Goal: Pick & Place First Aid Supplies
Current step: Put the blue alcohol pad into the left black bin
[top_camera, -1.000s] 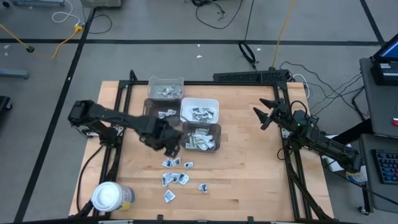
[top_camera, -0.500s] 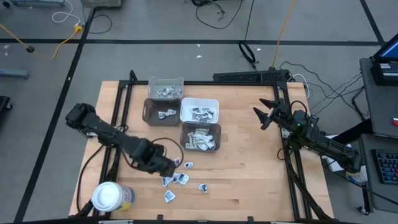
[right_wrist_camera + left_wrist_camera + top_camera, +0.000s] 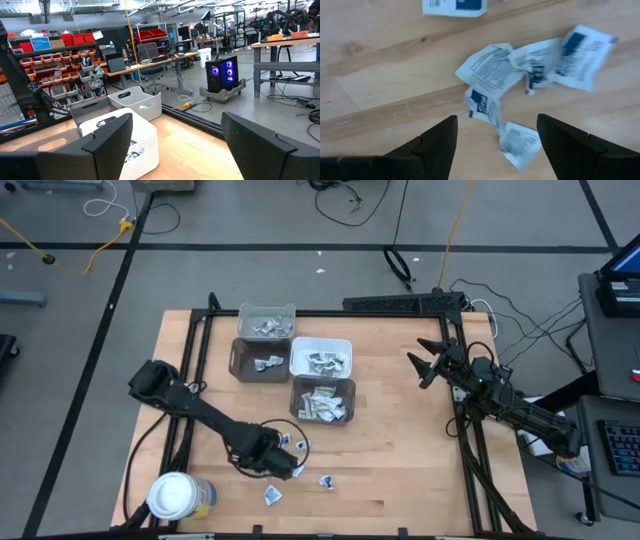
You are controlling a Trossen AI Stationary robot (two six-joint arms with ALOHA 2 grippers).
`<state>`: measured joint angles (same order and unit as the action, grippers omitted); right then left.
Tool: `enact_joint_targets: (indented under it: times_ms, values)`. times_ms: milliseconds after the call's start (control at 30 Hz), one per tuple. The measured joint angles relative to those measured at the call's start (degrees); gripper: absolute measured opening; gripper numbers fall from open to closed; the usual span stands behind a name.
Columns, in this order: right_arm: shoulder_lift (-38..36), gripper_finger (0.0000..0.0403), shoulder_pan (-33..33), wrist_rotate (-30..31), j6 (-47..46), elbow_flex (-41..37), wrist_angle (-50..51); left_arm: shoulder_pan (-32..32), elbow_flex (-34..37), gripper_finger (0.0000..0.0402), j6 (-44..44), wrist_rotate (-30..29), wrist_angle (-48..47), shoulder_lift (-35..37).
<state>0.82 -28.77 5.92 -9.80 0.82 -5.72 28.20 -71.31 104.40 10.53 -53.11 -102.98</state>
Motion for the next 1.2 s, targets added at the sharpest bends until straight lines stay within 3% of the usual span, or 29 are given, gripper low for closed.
enact_joint_targets:
  times_ms: [400, 533, 833, 1200]
  values:
    - [0.00, 0.0297, -0.01, 0.00, 0.00, 0.00, -0.01, 1.21, 0.02, 0.0266, 0.04, 4.08, 1.16, -5.43]
    - [0.00, 0.0297, -0.01, 0.00, 0.00, -0.01, -0.02, 1.25, 0.05, 0.0212, -1.76, 6.21, 1.90, -6.49]
    - [0.00, 0.0297, 0.00, 0.01, 0.00, -0.01, -0.01, 1.17, 0.07, 0.0022, -4.12, 6.97, 3.51, -6.58]
    - [0.00, 0.0297, -0.01, 0.01, 0.00, 0.00, -0.01, 1.19, 0.09, 0.0002, -5.68, 5.71, 2.22, -3.82]
